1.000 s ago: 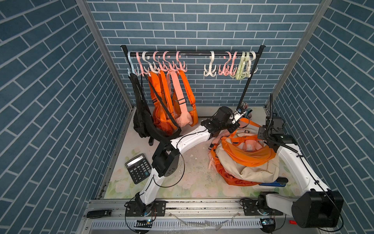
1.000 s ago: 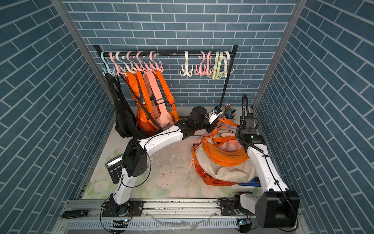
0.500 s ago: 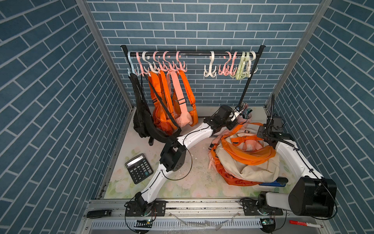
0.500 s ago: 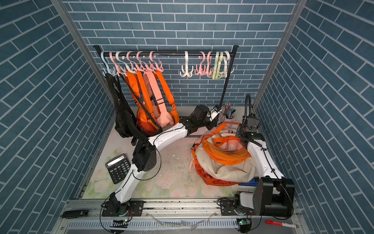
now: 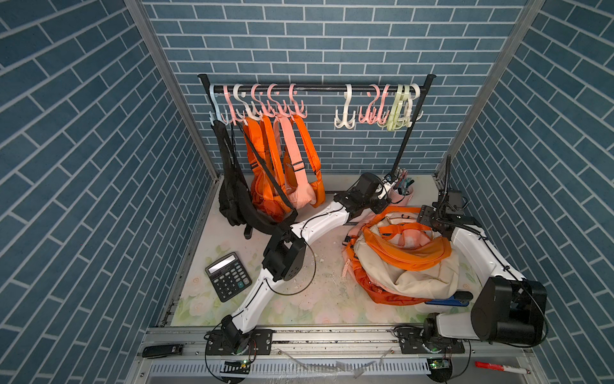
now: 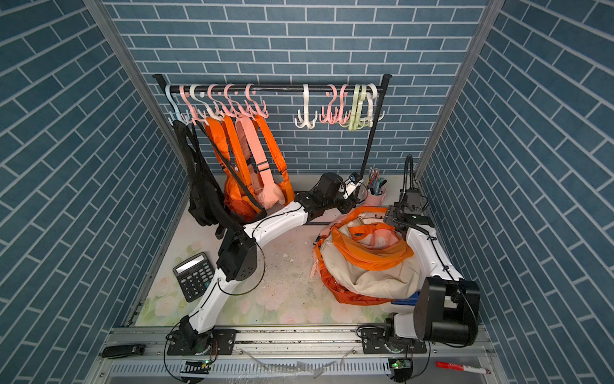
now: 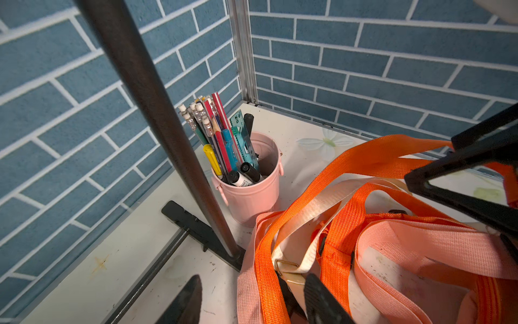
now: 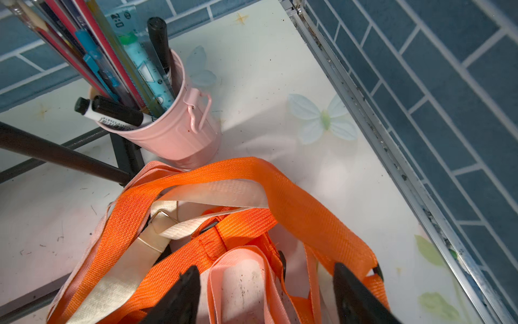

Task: Take the bag off the hook
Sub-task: Place the bag inside the bag, then pick up the bag from the hook.

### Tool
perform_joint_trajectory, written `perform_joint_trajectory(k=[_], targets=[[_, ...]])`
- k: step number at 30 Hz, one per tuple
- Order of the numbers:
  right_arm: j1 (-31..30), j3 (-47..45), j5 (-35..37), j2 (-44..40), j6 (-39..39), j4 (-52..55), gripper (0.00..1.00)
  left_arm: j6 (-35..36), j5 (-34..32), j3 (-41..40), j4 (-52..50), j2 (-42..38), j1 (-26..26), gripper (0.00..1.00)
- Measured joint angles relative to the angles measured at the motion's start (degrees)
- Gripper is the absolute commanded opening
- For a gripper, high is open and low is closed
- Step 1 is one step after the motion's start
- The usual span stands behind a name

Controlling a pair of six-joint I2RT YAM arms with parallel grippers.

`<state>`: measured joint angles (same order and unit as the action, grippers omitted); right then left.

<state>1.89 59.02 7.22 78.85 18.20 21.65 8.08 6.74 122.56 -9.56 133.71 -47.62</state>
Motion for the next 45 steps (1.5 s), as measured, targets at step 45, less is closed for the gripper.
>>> perform_joint_trajectory(k=[45], targets=[[-24.70, 13.90, -10.08, -8.02, -3.26, 3.65, 0.76, 1.03, -12.11, -45.57, 3.06, -63.17, 4.17, 0.89]])
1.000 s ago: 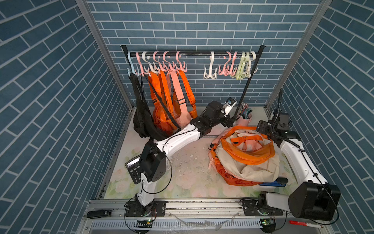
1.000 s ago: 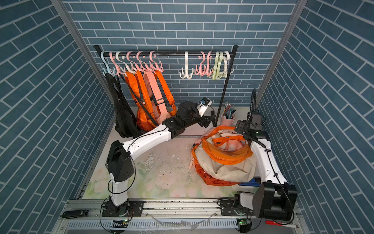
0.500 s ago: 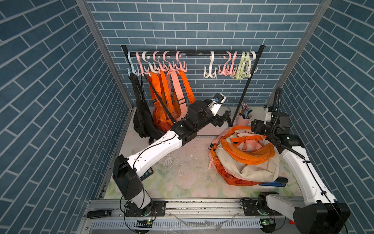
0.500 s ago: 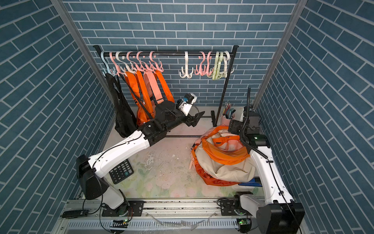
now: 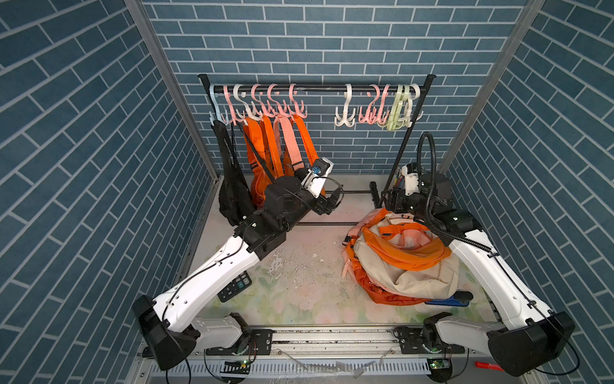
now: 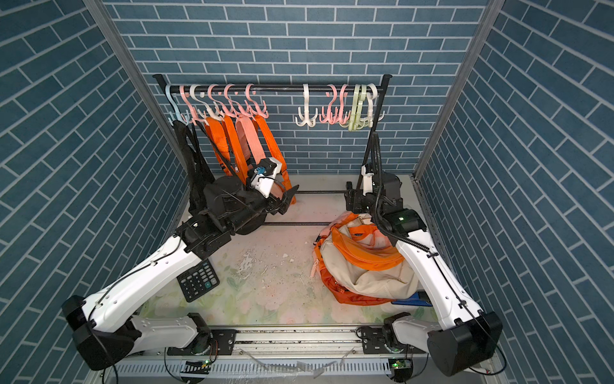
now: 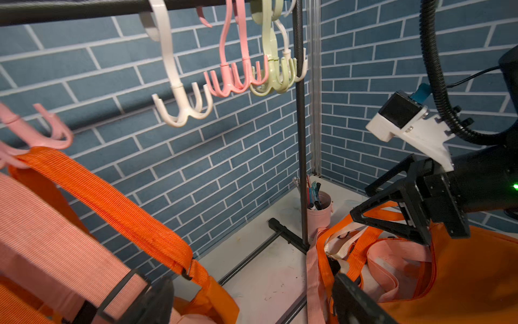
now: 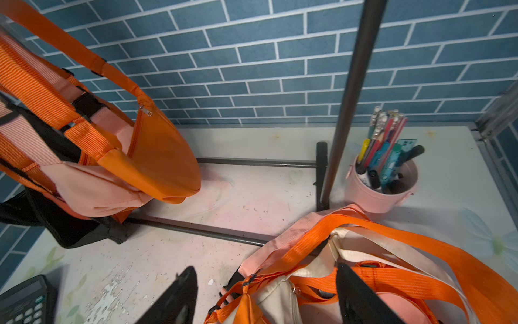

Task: Take the bag off the hook
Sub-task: Pick up the bag from the hook.

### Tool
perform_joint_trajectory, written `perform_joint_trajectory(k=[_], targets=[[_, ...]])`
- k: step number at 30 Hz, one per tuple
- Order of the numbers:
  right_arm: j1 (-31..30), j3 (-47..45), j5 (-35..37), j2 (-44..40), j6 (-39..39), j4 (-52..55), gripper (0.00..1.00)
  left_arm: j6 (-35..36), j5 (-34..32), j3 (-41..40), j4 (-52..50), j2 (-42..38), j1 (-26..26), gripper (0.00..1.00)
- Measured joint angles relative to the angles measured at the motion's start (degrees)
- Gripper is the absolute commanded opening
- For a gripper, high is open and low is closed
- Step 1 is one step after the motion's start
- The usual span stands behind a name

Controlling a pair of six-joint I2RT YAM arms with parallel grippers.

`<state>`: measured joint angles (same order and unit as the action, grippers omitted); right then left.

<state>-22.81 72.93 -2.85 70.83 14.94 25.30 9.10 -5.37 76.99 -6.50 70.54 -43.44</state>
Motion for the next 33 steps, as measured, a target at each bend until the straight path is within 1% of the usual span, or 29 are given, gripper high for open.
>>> perform_joint_trajectory(k=[4, 6, 9, 14, 21, 28, 33], targets=[[-3.30, 4.15, -0.42, 3.41, -0.46, -0.04, 0.77, 1.09, -1.77, -3.87, -0.11, -5.09, 0.31, 0.89], [-4.90, 6.49, -0.39, 4.98, -1.03, -0.02, 0.77, 1.81, -2.84, -7.08, -0.09, -7.63, 0.33, 0.90], [-6.45, 9.44, -0.22, 6.71, -1.88, -0.02, 0.77, 2.08, -4.28, -12.28, -0.37, -11.28, 0.81, 0.90], [-8.13, 13.55, -0.11, 9.40, -2.01, 0.04, 0.77, 1.60, -5.95, -17.92, -0.90, -16.85, 1.84, 0.90], [-10.73, 19.89, 0.70, 14.01, -3.63, 0.79, 0.77, 0.33, -6.64, -21.51, -0.92, -21.88, 1.86, 0.91], [-12.66, 26.49, 1.16, 18.36, -5.20, 2.27, 0.77, -1.07, -6.62, -24.55, -0.83, -24.72, 1.88, 0.92], [-13.40, 32.65, 1.20, 22.97, -6.43, 3.74, 0.77, -1.53, -6.64, -24.96, -0.92, -25.90, 1.90, 0.93]])
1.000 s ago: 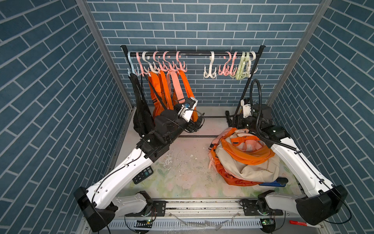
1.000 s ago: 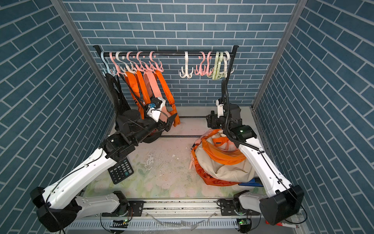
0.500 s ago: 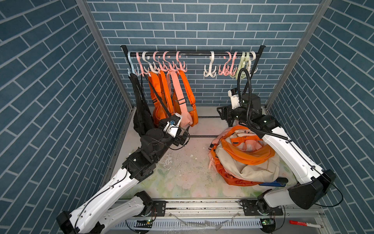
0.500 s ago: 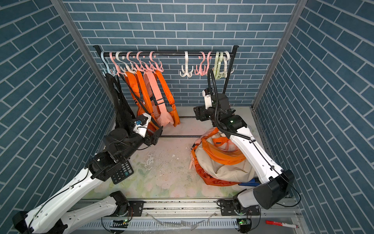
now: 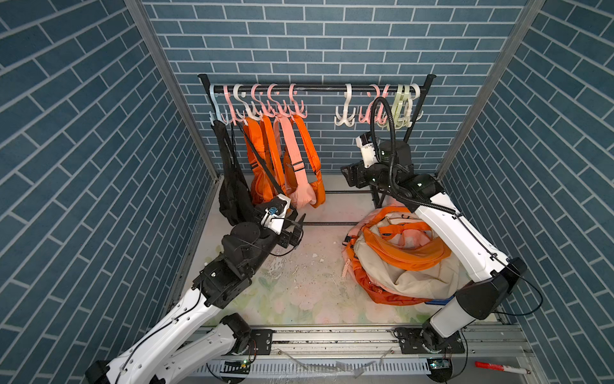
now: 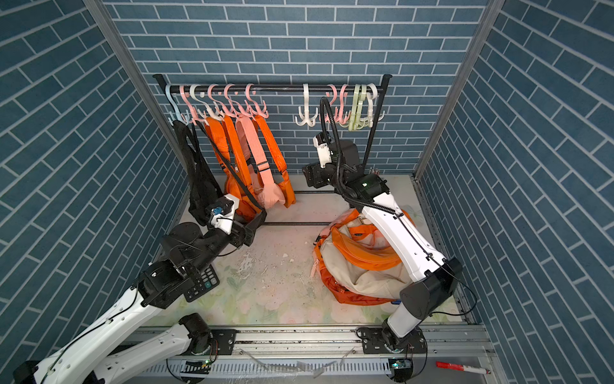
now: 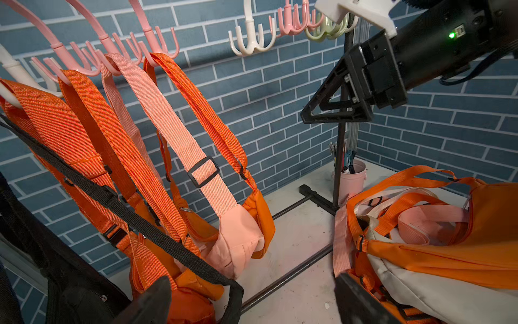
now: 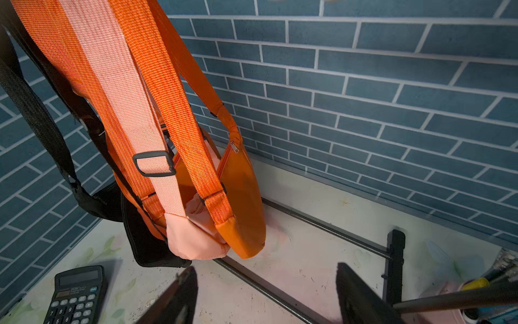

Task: Take the bag off the hook
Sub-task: Pick up the bag from the hook.

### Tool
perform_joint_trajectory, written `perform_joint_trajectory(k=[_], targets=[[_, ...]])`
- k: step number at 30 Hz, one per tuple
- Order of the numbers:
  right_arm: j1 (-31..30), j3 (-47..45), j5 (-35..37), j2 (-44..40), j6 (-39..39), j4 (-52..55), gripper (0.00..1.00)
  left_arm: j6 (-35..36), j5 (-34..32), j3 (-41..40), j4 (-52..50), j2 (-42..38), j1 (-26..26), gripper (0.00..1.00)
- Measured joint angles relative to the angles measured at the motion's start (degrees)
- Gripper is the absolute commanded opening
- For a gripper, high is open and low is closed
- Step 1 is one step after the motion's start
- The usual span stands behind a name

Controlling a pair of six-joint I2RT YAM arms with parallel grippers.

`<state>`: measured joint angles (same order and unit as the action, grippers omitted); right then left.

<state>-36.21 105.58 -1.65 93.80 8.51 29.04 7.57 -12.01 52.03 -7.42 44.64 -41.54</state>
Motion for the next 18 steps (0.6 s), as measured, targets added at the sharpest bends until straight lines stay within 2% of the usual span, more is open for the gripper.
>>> perform_joint_trajectory(k=[6, 18], targets=[[-0.66, 7.56, -0.55, 5.64, -0.04, 1.77, 0.77, -0.57, 0.02, 0.00, 0.15, -1.31, 0.00, 0.94], [-3.32, 29.44, -1.97, 20.15, -1.55, 9.09, 0.77, -0.17, -0.79, -1.27, 1.25, -0.76, 0.00, 0.96]])
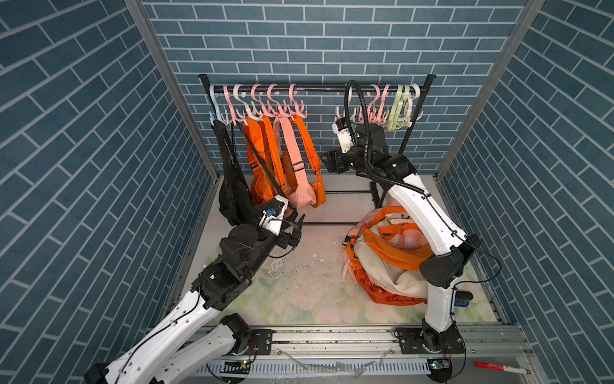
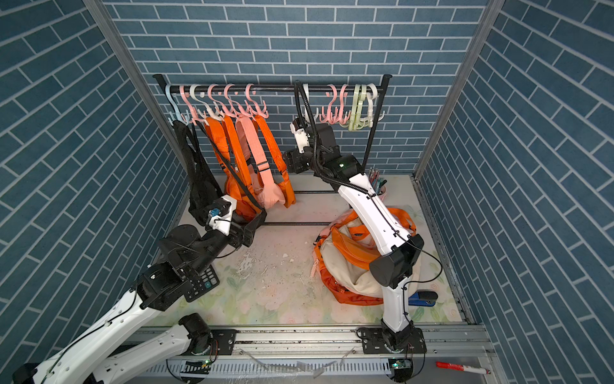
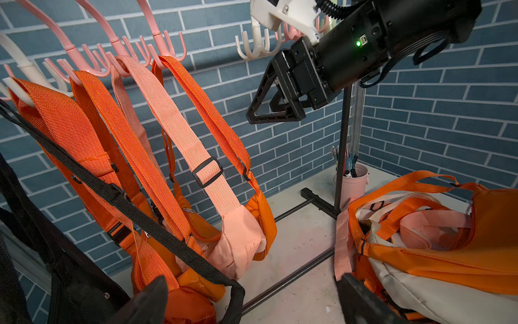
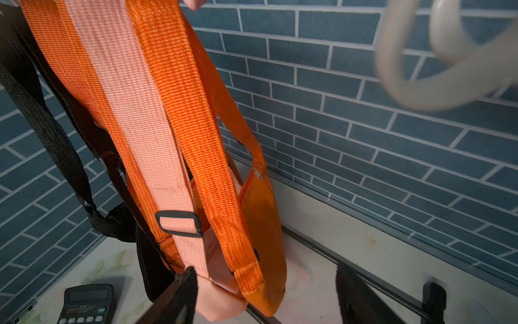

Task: Take the bag off the hook
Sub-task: Pick up the bag from the hook.

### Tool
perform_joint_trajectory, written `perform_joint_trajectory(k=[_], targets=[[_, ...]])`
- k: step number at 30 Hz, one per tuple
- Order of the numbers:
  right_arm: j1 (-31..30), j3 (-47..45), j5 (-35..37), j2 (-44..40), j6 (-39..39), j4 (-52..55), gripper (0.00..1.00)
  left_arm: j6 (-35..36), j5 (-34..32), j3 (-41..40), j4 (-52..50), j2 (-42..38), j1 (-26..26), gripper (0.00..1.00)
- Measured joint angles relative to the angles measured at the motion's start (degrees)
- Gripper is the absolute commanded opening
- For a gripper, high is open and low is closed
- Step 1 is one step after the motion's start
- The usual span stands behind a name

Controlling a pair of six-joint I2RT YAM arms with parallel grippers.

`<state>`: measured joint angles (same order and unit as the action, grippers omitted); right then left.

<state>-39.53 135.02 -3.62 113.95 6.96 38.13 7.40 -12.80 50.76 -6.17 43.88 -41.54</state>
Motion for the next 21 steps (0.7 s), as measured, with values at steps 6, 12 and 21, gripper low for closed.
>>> perform_joint_trajectory(k=[6, 12, 21], targets=[[-0.61, 9.44, -0.33, 6.05, -0.85, 3.37, 0.76, 0.17, -0.28, -0.04, 0.50, 0.00, 0.00, 0.97], [-1.22, 11.65, -0.31, 8.70, -1.03, 3.32, 0.69, 0.15, -0.28, -0.07, 0.76, 0.20, 0.79, 0.97], [-1.68, 13.49, -0.02, 13.25, -0.98, 1.46, 0.59, 0.13, -0.28, -0.09, 0.87, 0.20, 1.14, 0.97]])
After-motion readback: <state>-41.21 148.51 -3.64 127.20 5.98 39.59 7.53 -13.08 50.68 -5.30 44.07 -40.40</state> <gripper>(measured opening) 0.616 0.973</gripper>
